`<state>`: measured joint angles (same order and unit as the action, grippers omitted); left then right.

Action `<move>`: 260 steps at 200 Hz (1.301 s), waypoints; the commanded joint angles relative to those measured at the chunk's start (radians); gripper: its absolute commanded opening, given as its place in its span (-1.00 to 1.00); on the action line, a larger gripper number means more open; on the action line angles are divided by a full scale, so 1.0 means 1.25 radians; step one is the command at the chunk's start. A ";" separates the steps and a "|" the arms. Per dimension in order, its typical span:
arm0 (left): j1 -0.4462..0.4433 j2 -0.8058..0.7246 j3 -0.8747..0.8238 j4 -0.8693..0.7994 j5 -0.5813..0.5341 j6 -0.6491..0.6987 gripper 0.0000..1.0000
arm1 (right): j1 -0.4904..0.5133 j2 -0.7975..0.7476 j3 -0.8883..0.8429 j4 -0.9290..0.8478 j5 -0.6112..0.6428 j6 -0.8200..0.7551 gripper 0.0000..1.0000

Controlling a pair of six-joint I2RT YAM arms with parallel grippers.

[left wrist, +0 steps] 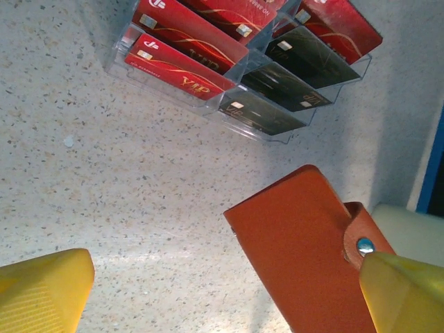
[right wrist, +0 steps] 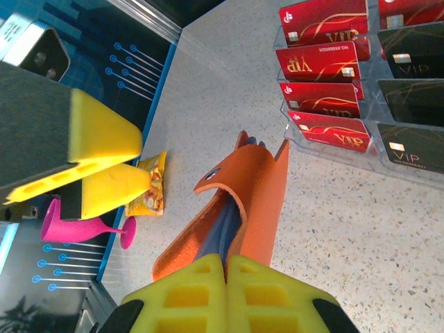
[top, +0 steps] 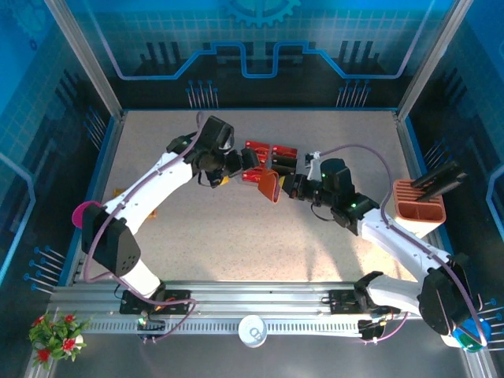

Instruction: Put the credit cards into the card holder

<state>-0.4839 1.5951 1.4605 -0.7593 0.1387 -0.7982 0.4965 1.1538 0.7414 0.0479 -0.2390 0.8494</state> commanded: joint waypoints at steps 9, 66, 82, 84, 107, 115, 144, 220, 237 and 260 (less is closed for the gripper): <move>0.019 -0.071 -0.111 0.166 0.085 -0.152 0.98 | -0.007 -0.016 -0.031 0.139 0.016 0.153 -1.00; 0.023 -0.173 -0.261 0.447 0.058 -0.374 0.99 | -0.011 0.017 -0.014 0.322 0.085 0.375 -1.00; 0.023 -0.184 -0.276 0.506 0.046 -0.410 0.98 | -0.010 0.029 -0.006 0.364 0.099 0.426 -1.00; 0.023 -0.185 -0.277 0.513 0.045 -0.414 0.99 | -0.010 0.030 -0.006 0.366 0.100 0.428 -1.00; 0.019 -0.190 -0.294 0.600 0.024 -0.449 0.98 | -0.004 0.048 0.014 0.399 0.106 0.470 -1.00; 0.018 -0.189 -0.297 0.622 0.017 -0.458 0.97 | -0.001 0.052 0.020 0.409 0.107 0.479 -1.00; 0.008 -0.175 -0.285 0.636 0.016 -0.466 0.94 | 0.010 0.070 0.036 0.454 0.118 0.513 -1.00; -0.009 -0.138 -0.283 0.733 -0.014 -0.491 0.66 | 0.038 0.103 0.057 0.498 0.124 0.550 -1.00; -0.010 -0.128 -0.278 0.747 -0.014 -0.495 0.59 | 0.046 0.111 0.057 0.506 0.127 0.556 -1.00; -0.013 -0.117 -0.280 0.776 -0.015 -0.498 0.25 | 0.056 0.116 0.057 0.513 0.130 0.556 -1.00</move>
<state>-0.4896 1.4300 1.1011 0.1371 0.1421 -1.4181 0.5438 1.2922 0.7818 0.6212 -0.1043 1.5291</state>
